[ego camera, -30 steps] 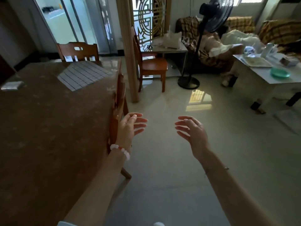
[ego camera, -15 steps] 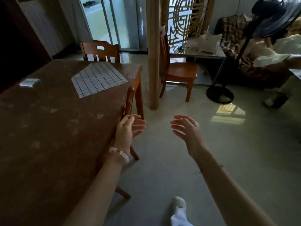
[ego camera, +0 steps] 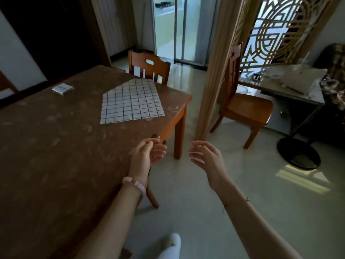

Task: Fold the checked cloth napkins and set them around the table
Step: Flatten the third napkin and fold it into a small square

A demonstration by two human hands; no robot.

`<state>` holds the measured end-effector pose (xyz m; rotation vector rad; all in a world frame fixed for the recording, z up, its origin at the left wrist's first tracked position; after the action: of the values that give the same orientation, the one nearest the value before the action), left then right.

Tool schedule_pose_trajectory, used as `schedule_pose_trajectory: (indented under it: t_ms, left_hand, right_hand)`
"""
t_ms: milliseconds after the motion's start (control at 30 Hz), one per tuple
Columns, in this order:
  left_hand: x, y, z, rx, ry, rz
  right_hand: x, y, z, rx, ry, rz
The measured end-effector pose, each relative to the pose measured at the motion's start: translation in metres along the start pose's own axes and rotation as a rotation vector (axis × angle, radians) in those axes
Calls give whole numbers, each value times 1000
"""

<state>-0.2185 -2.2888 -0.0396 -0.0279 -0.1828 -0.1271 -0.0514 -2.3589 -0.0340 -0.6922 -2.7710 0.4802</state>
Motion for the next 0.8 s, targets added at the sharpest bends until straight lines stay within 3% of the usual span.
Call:
schedule_pose_trajectory:
  t_ms: [500, 800]
  left_hand:
    - [12, 227, -45, -80, -15, 248]
    - [2, 298, -59, -121, 89, 417]
  right_hand:
    - [75, 252, -62, 101, -83, -183]
    - [112, 374, -77, 135, -142, -258]
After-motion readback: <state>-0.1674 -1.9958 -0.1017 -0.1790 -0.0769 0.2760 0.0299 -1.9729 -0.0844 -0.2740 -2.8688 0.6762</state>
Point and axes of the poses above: each hand's wrist, its own y-axis towards the middle knuckle, its own x-axis out of the palm, z = x × y, the point moved 4 cm from there along y, towards the middle knuckle, and after that the axes turned 7 degrees about x, right-handed, at the moved point
